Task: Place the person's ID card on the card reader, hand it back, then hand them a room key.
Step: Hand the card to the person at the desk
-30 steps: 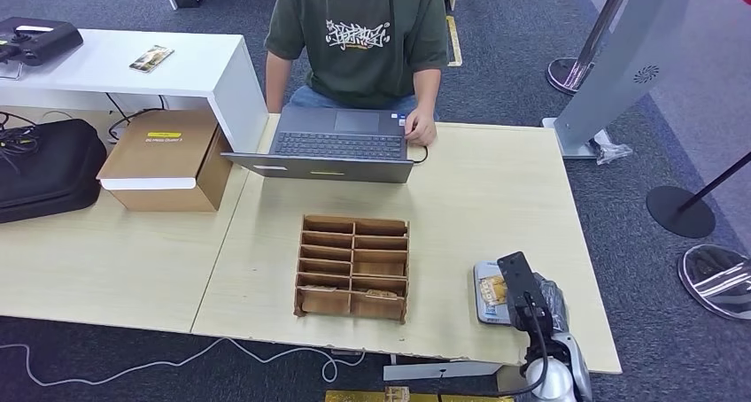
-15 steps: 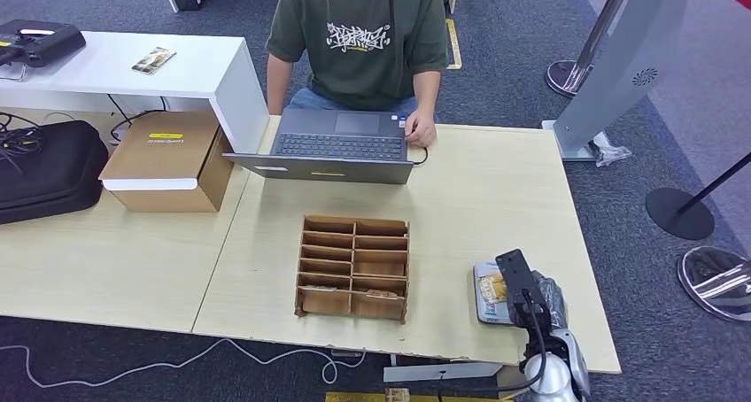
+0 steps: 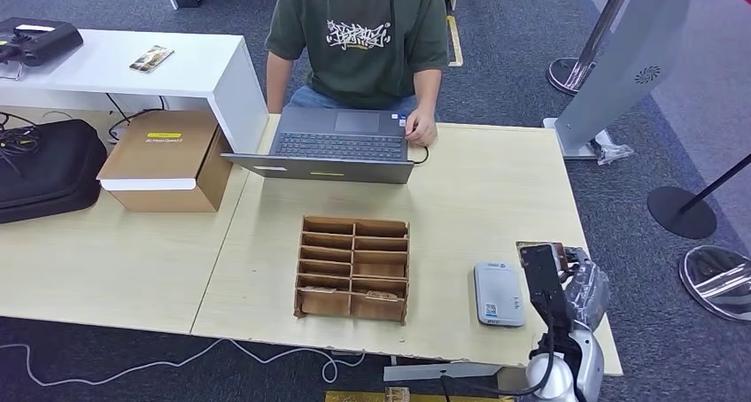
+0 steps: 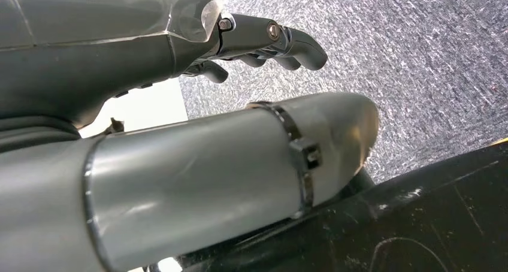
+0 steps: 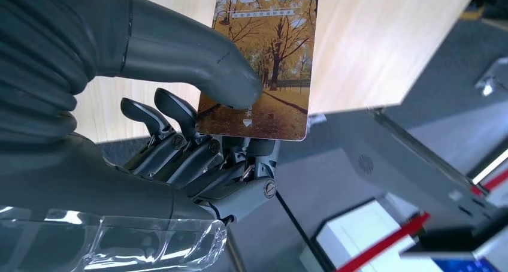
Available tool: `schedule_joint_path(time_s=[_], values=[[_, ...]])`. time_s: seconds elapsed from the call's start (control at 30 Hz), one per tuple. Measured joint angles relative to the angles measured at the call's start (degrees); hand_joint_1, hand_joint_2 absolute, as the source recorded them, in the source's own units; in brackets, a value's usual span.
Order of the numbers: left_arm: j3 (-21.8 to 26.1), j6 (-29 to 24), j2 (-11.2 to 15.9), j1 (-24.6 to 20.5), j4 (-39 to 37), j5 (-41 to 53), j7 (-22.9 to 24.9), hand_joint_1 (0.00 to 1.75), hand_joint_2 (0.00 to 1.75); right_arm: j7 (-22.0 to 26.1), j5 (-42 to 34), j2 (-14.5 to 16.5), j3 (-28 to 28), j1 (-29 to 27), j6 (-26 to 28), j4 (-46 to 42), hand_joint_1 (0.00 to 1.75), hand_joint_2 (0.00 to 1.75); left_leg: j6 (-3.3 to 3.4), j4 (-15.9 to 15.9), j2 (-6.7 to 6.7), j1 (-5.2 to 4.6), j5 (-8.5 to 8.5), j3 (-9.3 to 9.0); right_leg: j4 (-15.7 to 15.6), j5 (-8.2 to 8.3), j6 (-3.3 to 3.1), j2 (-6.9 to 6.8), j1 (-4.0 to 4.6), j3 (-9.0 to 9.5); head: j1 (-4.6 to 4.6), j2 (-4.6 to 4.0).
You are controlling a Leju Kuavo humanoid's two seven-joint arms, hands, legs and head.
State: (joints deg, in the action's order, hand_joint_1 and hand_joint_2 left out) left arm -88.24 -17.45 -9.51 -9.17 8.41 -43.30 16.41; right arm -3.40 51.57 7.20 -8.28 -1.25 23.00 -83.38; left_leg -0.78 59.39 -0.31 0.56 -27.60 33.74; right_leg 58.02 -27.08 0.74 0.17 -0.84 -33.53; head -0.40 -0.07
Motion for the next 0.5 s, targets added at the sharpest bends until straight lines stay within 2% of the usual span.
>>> schedule_joint_path(time_s=[0.17,0.3,0.5], values=[[0.0,0.3,0.0,0.0,0.0,0.7,-0.1,0.0,0.0,0.4,6.2,0.5,0.5,-1.0,5.2,-3.2,1.75,1.75,-0.02,0.0,0.0,0.01,-0.02,0.03,0.0,-0.06,-0.06,0.0,0.01,-0.04,0.01,0.0],[0.0,0.7,0.0,0.0,0.0,1.7,-0.1,0.0,0.0,-0.4,13.9,0.9,0.9,-1.8,9.2,-4.9,1.75,1.75,-0.06,0.0,0.0,0.01,-0.05,0.03,0.0,-0.09,-0.02,-0.01,0.01,-0.04,0.0,0.0],[0.0,1.6,0.0,-0.2,0.0,2.4,-0.1,0.0,0.0,-2.9,24.4,1.5,0.9,-2.6,12.3,-6.8,1.75,1.75,-0.07,0.0,0.01,0.0,-0.06,0.04,0.0,-0.1,-0.01,0.0,0.0,-0.04,0.01,0.0]])
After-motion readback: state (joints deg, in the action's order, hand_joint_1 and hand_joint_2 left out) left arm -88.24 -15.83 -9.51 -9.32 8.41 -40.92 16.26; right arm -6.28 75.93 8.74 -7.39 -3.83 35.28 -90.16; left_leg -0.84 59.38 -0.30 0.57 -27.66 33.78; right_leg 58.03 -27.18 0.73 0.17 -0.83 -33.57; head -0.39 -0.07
